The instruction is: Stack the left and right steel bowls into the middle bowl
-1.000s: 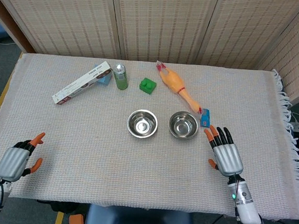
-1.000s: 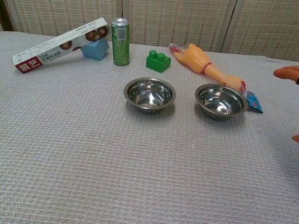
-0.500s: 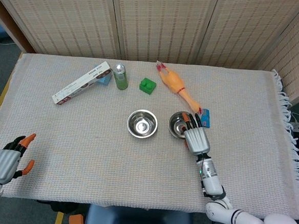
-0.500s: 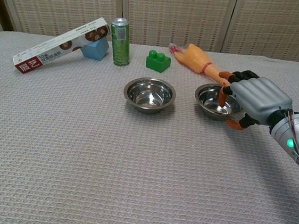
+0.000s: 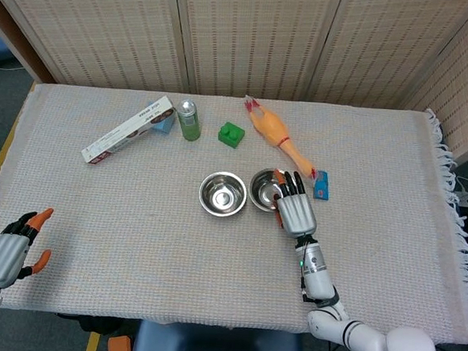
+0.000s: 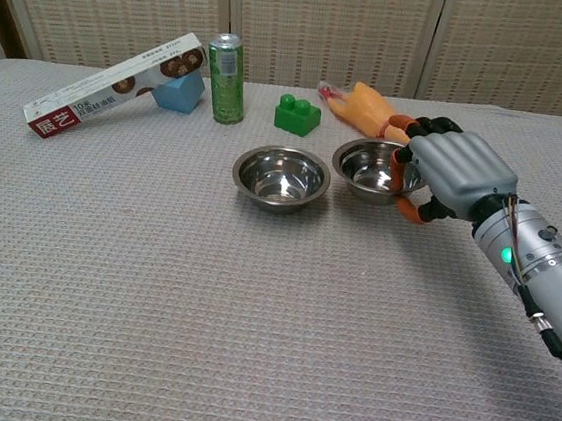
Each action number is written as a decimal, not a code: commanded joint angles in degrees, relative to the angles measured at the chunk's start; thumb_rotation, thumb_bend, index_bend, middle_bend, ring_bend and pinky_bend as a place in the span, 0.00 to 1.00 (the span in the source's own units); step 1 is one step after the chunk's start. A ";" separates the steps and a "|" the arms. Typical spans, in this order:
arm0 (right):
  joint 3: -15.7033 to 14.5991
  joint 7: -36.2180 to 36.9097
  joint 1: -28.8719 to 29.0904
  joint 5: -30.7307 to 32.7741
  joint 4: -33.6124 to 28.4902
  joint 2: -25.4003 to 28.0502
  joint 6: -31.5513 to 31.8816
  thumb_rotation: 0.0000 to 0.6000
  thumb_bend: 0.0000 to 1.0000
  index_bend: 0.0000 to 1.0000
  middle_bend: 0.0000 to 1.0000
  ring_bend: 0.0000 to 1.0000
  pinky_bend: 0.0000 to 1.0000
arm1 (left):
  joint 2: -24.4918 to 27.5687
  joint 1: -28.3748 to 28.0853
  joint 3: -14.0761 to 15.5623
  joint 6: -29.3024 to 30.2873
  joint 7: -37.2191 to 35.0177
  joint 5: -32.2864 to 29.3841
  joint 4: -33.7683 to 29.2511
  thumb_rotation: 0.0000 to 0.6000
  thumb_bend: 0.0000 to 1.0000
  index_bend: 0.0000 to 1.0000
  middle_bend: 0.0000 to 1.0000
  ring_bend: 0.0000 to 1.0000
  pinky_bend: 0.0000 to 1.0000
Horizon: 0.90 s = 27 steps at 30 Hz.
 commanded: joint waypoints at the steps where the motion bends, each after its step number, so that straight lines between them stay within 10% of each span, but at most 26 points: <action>1: -0.06 0.94 -0.73 -1.57 -5.61 2.42 3.67 1.00 0.41 0.72 0.00 0.00 0.00 | -0.03 0.13 -0.25 -0.20 0.00 0.16 -0.03 1.00 0.42 0.00 0.14 0.09 0.25; 10: 1.89 -4.69 2.52 -0.55 -15.84 3.18 2.30 1.00 0.41 0.71 0.00 0.00 0.00 | 0.63 0.55 -1.08 -0.91 -0.89 0.47 -0.21 1.00 0.42 0.00 0.14 0.10 0.25; 18: 5.37 -9.24 8.63 4.31 -9.92 -4.95 -2.20 1.00 0.41 0.67 0.00 0.00 0.00 | 1.68 1.28 -1.51 -0.79 -2.82 1.08 -0.34 1.00 0.42 0.00 0.14 0.09 0.25; 27: 4.49 -10.98 9.71 7.00 -6.31 -7.27 -4.50 1.00 0.26 0.01 0.00 0.00 0.00 | 2.15 1.83 -2.06 -0.67 -3.64 1.55 -0.25 1.00 0.42 0.00 0.14 0.10 0.25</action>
